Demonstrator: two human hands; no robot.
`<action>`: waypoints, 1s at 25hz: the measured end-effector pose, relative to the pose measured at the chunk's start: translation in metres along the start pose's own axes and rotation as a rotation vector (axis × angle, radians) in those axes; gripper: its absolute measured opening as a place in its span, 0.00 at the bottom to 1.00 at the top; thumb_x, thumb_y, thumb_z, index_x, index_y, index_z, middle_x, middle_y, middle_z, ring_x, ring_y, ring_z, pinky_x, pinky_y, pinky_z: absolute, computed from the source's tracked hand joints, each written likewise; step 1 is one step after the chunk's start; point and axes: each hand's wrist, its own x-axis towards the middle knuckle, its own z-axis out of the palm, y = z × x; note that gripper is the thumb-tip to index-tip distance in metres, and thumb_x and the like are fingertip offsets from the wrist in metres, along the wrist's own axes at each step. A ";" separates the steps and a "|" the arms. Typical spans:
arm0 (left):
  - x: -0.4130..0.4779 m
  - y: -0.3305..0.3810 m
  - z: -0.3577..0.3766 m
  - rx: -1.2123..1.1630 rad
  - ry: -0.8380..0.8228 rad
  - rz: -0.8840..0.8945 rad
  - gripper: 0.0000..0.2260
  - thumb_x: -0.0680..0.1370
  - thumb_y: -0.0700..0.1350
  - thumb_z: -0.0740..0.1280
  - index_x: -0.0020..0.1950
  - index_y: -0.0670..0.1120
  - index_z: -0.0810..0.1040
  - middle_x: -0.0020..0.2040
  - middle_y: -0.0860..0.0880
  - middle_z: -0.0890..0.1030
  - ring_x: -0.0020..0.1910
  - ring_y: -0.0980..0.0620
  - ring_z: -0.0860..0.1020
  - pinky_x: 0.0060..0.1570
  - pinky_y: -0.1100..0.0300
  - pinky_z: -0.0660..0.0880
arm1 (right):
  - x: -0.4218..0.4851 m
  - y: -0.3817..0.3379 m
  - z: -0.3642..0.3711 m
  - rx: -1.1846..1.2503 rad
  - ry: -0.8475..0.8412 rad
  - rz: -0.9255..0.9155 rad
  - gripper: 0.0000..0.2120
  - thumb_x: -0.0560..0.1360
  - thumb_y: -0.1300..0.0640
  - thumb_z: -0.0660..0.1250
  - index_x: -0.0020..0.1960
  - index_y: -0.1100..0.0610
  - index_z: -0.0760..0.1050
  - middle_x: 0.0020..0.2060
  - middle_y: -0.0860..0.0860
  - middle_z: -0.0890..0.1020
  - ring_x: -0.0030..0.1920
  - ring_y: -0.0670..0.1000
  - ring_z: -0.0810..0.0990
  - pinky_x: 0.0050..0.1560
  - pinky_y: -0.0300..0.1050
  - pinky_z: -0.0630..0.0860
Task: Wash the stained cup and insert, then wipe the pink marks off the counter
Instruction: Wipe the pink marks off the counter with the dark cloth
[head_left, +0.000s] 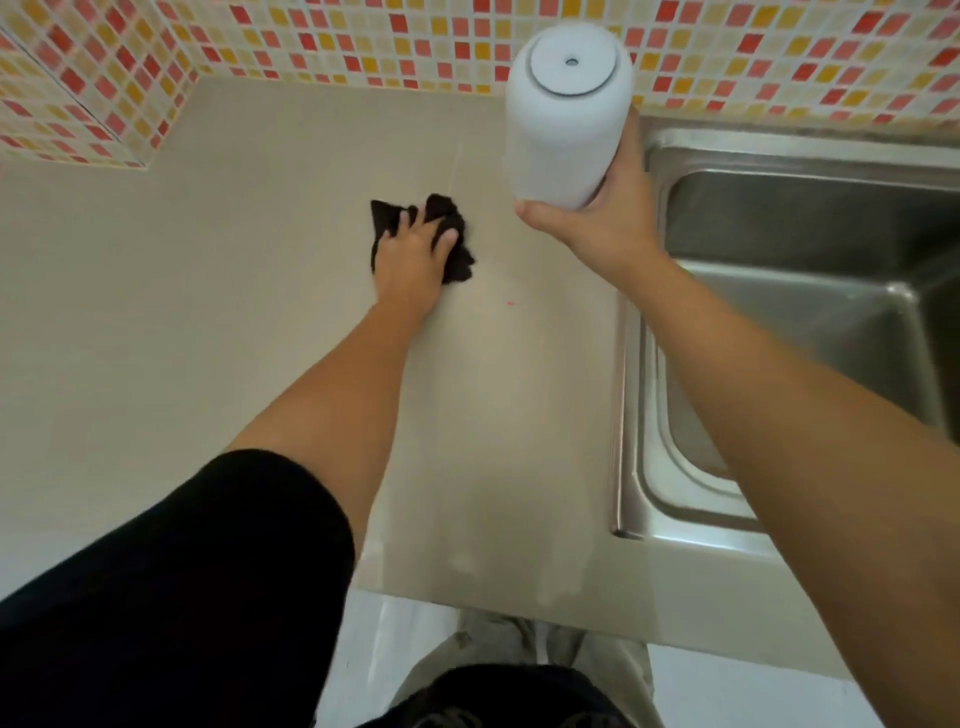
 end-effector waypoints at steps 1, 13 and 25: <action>0.009 0.015 0.006 0.008 -0.002 0.039 0.18 0.82 0.51 0.54 0.70 0.46 0.69 0.73 0.43 0.66 0.73 0.43 0.61 0.69 0.50 0.57 | 0.002 0.001 -0.004 -0.008 0.006 -0.008 0.43 0.62 0.55 0.78 0.70 0.58 0.58 0.57 0.41 0.70 0.57 0.39 0.71 0.53 0.28 0.71; -0.165 -0.002 -0.009 0.238 -0.392 0.630 0.25 0.72 0.71 0.41 0.69 0.73 0.50 0.77 0.49 0.39 0.75 0.49 0.37 0.71 0.40 0.42 | -0.015 0.023 0.007 -0.058 -0.038 0.053 0.47 0.61 0.54 0.79 0.72 0.57 0.57 0.61 0.45 0.71 0.61 0.45 0.72 0.58 0.37 0.73; -0.198 -0.006 0.008 0.101 -0.206 0.814 0.18 0.79 0.54 0.55 0.60 0.50 0.79 0.67 0.49 0.74 0.69 0.47 0.70 0.66 0.48 0.66 | -0.017 0.021 -0.002 -0.065 -0.031 0.008 0.44 0.62 0.53 0.78 0.70 0.60 0.57 0.61 0.48 0.70 0.61 0.46 0.71 0.54 0.26 0.69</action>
